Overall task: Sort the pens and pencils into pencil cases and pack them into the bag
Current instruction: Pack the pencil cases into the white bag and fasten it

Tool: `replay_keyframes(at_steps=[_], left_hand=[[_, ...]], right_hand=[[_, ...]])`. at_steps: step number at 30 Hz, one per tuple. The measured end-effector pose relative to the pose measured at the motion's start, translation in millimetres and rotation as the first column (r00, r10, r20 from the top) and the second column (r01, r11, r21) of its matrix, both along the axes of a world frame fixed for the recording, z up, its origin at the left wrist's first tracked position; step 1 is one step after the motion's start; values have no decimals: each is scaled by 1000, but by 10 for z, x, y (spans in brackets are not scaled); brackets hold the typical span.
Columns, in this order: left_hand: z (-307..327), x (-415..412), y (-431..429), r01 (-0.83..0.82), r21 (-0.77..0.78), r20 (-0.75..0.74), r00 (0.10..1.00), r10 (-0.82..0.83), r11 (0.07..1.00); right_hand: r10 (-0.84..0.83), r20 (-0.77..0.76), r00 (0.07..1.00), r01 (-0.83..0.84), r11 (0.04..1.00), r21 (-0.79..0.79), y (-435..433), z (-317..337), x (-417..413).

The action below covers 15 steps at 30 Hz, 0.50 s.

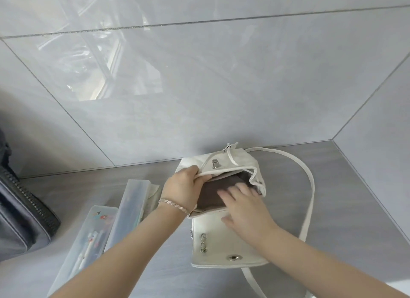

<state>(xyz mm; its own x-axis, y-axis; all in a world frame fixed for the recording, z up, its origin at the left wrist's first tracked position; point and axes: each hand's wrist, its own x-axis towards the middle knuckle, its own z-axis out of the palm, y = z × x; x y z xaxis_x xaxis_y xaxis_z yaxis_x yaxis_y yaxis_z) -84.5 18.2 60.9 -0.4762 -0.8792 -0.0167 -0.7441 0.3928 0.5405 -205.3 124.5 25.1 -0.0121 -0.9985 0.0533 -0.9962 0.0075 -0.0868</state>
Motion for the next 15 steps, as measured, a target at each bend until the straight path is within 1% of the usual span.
replay_keyframes(at_steps=[2,4,5,7,9,11,13,15], left_hand=[[105,-81,-9,-25,-68,80,996,31,997],[236,-146,-81,-57,-132,119,990,73,990],[305,-163,-157,-76,-152,130,987,97,985],[412,-170,-363,-112,-168,173,975,141,980],[437,-151,-616,-134,-105,219,963,155,985],[384,-109,-856,-179,54,191,968,165,982],[292,-77,-978,-219,182,169,967,189,959],[198,-80,-937,-222,194,214,960,180,955]], right_hand=[[13,-47,999,-11,999,41,-86,106,-89],[102,-45,994,-98,992,84,-97,241,-117],[148,-59,987,-144,987,67,-79,336,-111],[232,-85,969,-236,971,-32,-15,460,-121],[270,-122,955,-281,956,-85,30,537,-152],[323,-140,936,-337,937,-88,52,543,-171],[374,-146,916,-380,925,-15,51,520,-182],[418,-152,895,-407,908,100,31,538,-151]])
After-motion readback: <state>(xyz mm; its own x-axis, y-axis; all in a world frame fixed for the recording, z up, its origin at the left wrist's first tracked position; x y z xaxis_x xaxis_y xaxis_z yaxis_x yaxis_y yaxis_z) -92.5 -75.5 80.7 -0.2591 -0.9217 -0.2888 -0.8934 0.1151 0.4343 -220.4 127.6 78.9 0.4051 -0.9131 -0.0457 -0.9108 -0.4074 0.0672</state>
